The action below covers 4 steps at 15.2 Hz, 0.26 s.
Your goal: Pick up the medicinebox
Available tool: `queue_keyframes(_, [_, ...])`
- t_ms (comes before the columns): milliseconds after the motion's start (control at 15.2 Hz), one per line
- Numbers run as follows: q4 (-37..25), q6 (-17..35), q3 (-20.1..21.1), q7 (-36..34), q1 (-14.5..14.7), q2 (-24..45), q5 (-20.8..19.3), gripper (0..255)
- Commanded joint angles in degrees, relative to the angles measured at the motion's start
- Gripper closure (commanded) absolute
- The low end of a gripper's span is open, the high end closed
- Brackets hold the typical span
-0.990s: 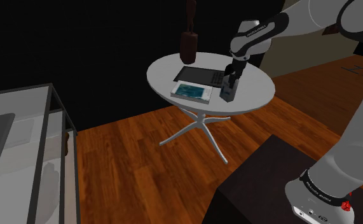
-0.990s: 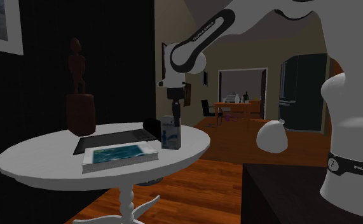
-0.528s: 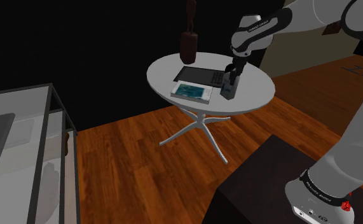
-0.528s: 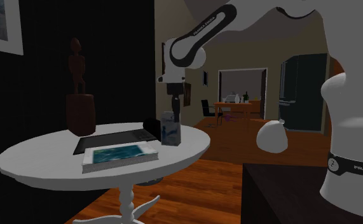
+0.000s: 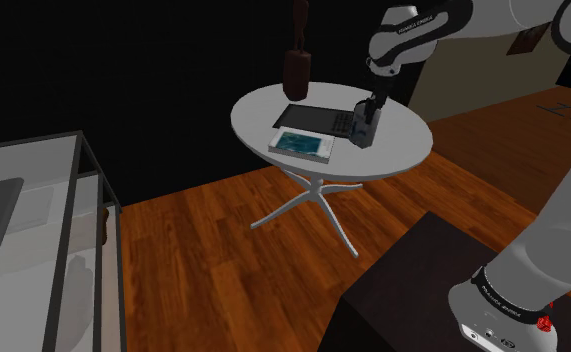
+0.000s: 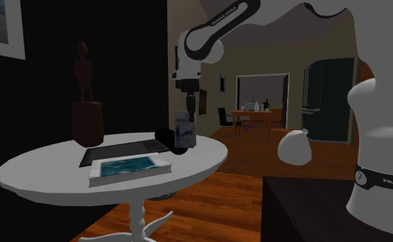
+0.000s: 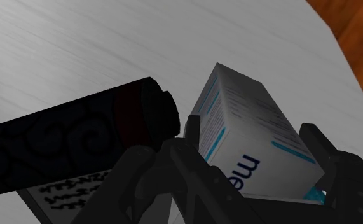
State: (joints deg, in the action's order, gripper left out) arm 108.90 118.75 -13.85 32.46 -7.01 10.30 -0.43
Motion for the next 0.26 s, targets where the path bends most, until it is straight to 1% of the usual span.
queue_keyframes(0, [-1.26, -1.61, 0.01, -0.09, 0.07, -0.38, -0.09, 255])
queue_keyframes(198, [-1.8, -2.43, 0.0, -0.11, 0.08, -0.67, -0.16, 255])
